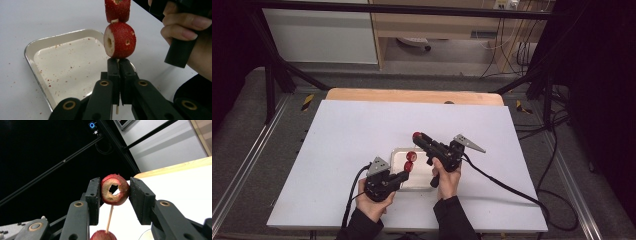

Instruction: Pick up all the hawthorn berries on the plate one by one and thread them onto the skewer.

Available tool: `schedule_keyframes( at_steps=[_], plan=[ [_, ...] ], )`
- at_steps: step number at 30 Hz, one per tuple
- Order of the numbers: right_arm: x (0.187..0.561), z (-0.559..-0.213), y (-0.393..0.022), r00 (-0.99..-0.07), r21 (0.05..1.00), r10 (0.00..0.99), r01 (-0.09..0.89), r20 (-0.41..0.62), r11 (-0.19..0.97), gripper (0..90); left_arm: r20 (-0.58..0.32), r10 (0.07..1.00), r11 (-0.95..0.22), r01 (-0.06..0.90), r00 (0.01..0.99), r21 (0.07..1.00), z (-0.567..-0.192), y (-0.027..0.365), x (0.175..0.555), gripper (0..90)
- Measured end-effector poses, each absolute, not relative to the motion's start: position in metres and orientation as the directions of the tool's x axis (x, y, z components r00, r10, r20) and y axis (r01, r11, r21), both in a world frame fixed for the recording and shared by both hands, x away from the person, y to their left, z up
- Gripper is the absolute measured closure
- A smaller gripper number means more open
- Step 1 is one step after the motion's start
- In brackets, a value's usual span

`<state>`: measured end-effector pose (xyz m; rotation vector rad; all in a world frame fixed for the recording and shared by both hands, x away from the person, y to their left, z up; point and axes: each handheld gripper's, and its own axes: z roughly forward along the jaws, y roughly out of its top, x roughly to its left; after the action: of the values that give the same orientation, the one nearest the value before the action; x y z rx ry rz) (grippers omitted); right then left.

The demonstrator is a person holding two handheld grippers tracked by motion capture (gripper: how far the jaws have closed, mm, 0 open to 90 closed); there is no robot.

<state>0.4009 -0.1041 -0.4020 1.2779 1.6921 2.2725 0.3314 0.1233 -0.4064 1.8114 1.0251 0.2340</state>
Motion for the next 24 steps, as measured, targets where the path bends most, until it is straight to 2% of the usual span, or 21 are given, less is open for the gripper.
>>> schedule_keyframes(
  at_steps=[10, 19, 21, 24],
  plan=[
    [0.3945, -0.4094, -0.0986, -0.665, 0.806, 0.458, 0.452, 0.591, -0.383, 62.4, -0.299, 0.734, -0.108, 0.539, 0.610, 0.836, -0.4027, 0.1214, 0.3361, 88.0],
    [0.3912, -0.4104, -0.0979, -0.666, 0.822, 0.481, 0.452, 0.570, -0.347, 62.1, -0.276, 0.737, -0.135, 0.535, 0.617, 0.834, -0.4095, 0.1175, 0.3376, 87.8],
    [0.3915, -0.4095, -0.0986, -0.667, 0.825, 0.486, 0.457, 0.565, -0.332, 61.3, -0.272, 0.736, -0.140, 0.532, 0.620, 0.835, -0.4103, 0.1195, 0.3377, 87.9],
    [0.3920, -0.4053, -0.1023, -0.670, 0.839, 0.507, 0.457, 0.543, -0.295, 53.8, -0.276, 0.730, -0.144, 0.536, 0.625, 0.832, -0.4110, 0.1224, 0.3375, 88.0]
  ],
)
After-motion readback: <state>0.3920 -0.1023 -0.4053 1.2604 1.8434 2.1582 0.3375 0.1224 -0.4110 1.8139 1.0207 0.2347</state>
